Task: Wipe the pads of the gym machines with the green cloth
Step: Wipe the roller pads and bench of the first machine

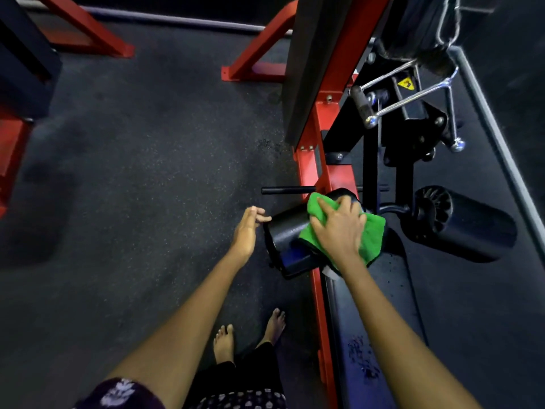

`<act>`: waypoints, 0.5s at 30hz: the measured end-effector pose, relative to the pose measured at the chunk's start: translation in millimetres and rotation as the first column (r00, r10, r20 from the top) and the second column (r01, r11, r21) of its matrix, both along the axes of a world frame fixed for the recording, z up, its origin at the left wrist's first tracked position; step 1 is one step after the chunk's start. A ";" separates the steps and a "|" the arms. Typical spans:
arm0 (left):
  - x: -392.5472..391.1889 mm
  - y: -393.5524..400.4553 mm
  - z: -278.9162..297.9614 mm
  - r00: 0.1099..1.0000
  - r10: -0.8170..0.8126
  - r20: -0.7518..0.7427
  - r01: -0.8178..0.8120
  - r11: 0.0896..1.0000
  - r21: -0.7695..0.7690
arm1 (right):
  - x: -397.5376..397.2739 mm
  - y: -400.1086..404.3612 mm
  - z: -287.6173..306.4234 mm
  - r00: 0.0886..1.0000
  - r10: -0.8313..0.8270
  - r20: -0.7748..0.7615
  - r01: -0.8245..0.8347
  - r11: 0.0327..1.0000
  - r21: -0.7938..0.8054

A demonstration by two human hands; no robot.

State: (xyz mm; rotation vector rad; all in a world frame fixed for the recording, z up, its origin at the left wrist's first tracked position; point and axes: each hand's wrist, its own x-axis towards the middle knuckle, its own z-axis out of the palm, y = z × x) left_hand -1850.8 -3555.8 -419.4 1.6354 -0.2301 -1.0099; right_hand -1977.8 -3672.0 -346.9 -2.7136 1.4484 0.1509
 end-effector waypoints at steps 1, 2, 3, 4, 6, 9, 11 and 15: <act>0.1 -1.7 1.3 1.000 0.027 -0.006 -0.027 1.000 -0.009 | 12.8 8.9 1.3 0.999 0.023 -0.037 -0.024 1.000 -0.020; 0.6 -3.6 2.1 0.998 0.057 -0.016 -0.058 0.998 -0.016 | 24.5 22.0 -0.6 0.991 0.117 -0.066 -0.118 0.993 -0.008; 1.0 -5.0 1.1 0.995 0.091 -0.032 -0.091 0.996 -0.017 | 30.9 36.6 -5.6 0.966 0.245 -0.082 -0.244 0.970 0.018; 2.2 -5.9 0.3 0.991 0.125 -0.054 -0.126 0.992 -0.015 | 33.4 50.8 -9.0 0.930 0.358 -0.082 -0.357 0.934 0.032; 2.9 -7.0 2.0 0.980 0.163 -0.111 -0.167 0.986 -0.022 | 22.6 64.7 -13.8 0.881 0.467 -0.074 -0.461 0.883 0.087; 1.7 -6.0 6.9 0.983 0.123 -0.133 -0.129 0.991 -0.036 | -2.5 32.7 -9.7 0.845 0.534 -0.018 -0.531 0.844 0.078; 2.5 -5.2 9.0 0.995 0.044 -0.086 -0.047 0.998 -0.030 | -13.5 -4.3 -3.0 0.944 0.327 -0.056 -0.324 0.945 0.044; 7.1 -1.1 10.2 0.994 -0.102 0.025 0.100 0.993 0.063 | 4.2 -54.7 6.6 0.989 -0.140 -0.040 0.141 0.990 0.016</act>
